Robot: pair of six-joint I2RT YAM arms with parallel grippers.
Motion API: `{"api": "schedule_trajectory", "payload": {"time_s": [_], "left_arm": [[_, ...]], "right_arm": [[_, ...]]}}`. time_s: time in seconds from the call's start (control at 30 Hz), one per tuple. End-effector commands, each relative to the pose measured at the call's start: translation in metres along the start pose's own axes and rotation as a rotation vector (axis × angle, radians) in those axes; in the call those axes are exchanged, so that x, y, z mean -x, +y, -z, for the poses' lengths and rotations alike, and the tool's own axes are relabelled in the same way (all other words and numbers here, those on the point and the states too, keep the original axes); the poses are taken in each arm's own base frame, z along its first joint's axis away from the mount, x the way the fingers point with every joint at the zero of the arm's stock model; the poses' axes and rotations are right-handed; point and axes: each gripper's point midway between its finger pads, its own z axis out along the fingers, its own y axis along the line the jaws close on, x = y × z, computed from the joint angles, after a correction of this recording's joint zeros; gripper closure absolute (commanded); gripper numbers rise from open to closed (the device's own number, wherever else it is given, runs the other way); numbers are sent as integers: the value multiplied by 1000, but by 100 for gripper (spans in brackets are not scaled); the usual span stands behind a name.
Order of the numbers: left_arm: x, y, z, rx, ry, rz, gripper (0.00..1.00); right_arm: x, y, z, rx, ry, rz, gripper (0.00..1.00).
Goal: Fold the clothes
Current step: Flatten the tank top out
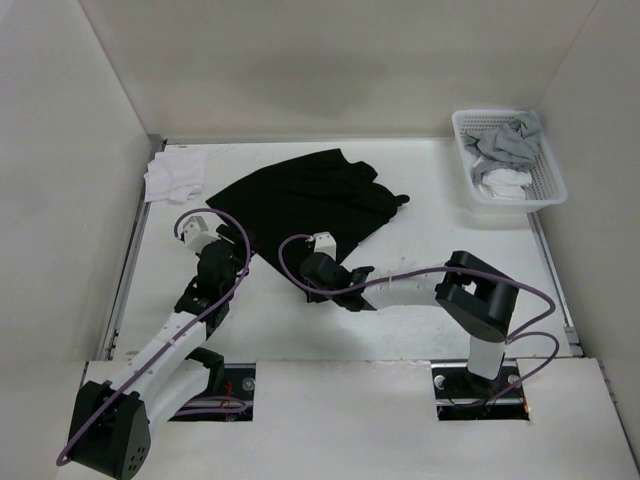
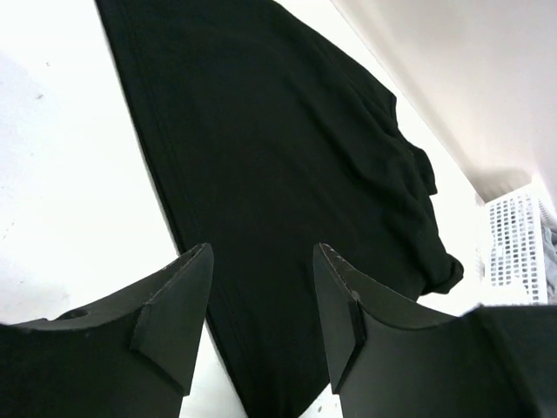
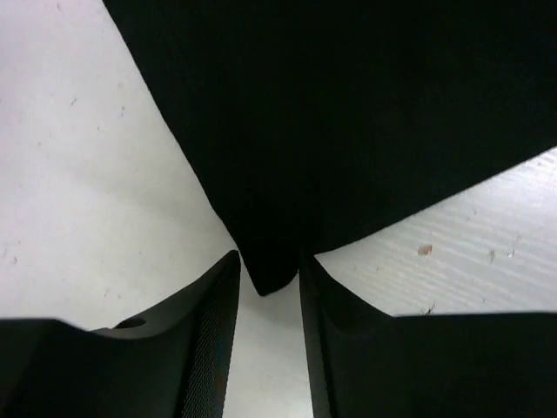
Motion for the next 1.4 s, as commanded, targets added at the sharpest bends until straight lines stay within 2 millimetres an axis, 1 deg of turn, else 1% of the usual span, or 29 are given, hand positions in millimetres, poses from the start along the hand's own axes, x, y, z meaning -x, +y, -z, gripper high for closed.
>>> {"api": "schedule_trajectory", "payload": {"time_s": [0.0,0.03,0.07,0.1,0.13,0.2,0.23,0.27,0.33,0.37,0.43,0.47,0.5,0.53,0.57,0.6,0.63,0.67,0.7,0.77,0.83,0.87,0.97,1.13,1.3,1.37], "left_arm": [[1,-1,3,-27,0,17,52],[0,0,3,-23,0,15,52],[-1,0,3,-22,3,13,52],[-1,0,3,-23,6,10,52],[-2,0,2,-22,11,4,52],[-7,2,2,-21,27,-16,52],[-11,5,1,-13,45,-30,52],[-14,7,0,-4,56,-36,51],[-20,13,-1,17,79,-52,51],[-23,18,-2,31,89,-63,51],[-28,25,-1,53,107,-80,51],[-30,29,-1,65,116,-88,51],[-32,36,0,88,125,-100,51],[-29,56,1,157,108,-114,51],[-28,58,0,163,104,-114,51],[-24,66,0,190,82,-114,51],[-19,75,-2,227,57,-102,51],[-15,82,-4,252,43,-91,51],[-10,90,-7,281,33,-80,51],[1,101,-13,322,15,-69,52],[10,111,-18,350,8,-60,53],[10,113,-20,354,12,-56,54],[2,112,-30,355,51,-67,57],[-8,118,-43,389,103,-112,58],[-10,123,-48,404,106,-125,58],[-12,125,-50,412,114,-125,62]], "right_arm": [[-2,-15,-8,-77,-1,-2,74],[-4,-20,-9,-86,3,-2,83],[-5,-25,-6,-92,7,-4,90],[-6,-31,-3,-102,9,-6,93],[-13,-41,3,-119,15,-4,95],[-21,-61,17,-147,19,-10,95],[-32,-82,33,-177,28,-22,95],[-37,-94,42,-192,31,-35,95],[-55,-124,66,-229,46,-72,95],[-62,-133,76,-230,52,-99,97],[-60,-130,90,-181,35,-157,94],[-58,-128,95,-163,25,-186,91],[-55,-128,100,-156,12,-206,85],[-46,-133,112,-159,-44,-256,82],[-45,-133,113,-158,-49,-260,82],[-41,-133,117,-147,-68,-277,80],[-36,-132,121,-130,-91,-299,76],[-30,-129,126,-102,-115,-321,69],[-24,-127,129,-83,-133,-332,66],[-16,-126,135,-56,-158,-351,63],[-12,-126,137,-36,-174,-356,62],[-11,-126,136,-29,-178,-347,63],[-10,-123,133,-12,-176,-335,63],[-5,-115,128,24,-195,-326,64],[-3,-110,126,48,-209,-328,64],[-3,-110,126,53,-213,-329,64]]}}
